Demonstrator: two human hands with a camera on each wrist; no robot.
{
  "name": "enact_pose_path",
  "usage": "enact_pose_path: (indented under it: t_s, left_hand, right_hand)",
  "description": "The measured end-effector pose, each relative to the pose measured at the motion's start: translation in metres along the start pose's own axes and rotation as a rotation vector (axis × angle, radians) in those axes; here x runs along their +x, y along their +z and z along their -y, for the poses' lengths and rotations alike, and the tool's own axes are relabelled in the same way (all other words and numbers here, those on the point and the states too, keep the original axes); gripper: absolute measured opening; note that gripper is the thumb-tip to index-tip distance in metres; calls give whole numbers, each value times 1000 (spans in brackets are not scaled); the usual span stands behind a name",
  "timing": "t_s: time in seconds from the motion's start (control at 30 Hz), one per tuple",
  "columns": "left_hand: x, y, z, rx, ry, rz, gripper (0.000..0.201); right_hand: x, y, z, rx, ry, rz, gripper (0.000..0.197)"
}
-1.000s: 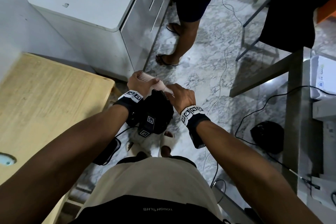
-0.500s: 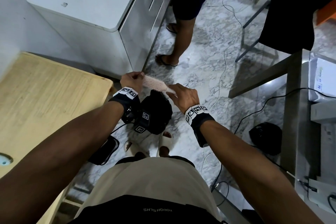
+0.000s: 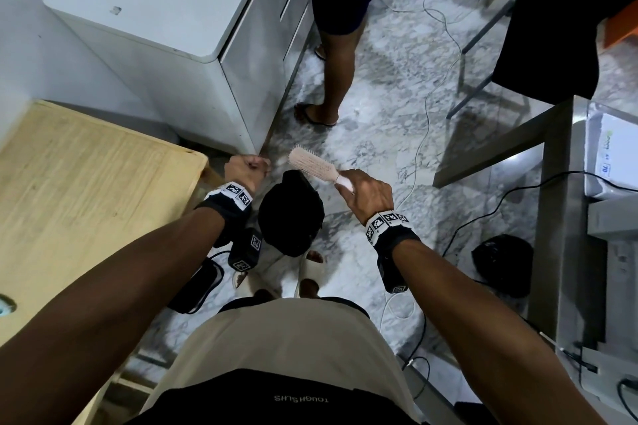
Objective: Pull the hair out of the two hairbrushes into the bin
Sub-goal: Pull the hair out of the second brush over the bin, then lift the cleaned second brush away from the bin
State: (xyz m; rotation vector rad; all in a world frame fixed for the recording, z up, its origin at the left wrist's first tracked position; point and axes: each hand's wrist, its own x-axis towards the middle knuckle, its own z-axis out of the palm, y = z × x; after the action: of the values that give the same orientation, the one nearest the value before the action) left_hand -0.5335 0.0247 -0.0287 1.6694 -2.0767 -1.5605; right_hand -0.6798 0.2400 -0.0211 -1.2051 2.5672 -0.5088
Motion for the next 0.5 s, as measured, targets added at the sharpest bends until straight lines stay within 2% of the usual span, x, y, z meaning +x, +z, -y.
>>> enact_pose_path:
  t_s: [0.13, 0.33, 0.4, 0.5]
  left_hand:
    - [-16, 11, -1, 258, 89, 25, 20]
    - [-40, 22, 1, 624, 227, 204, 28]
    - [-44, 22, 4, 709, 241, 215, 34]
    - [-50, 21, 17, 789, 278, 161, 46]
  right_hand:
    - [3, 6, -6, 23, 58, 35, 32]
    - [9, 18, -8, 74, 146, 98, 31]
    - [14, 21, -6, 83, 179, 137, 29]
    - [22, 27, 3, 126, 176, 186, 28]
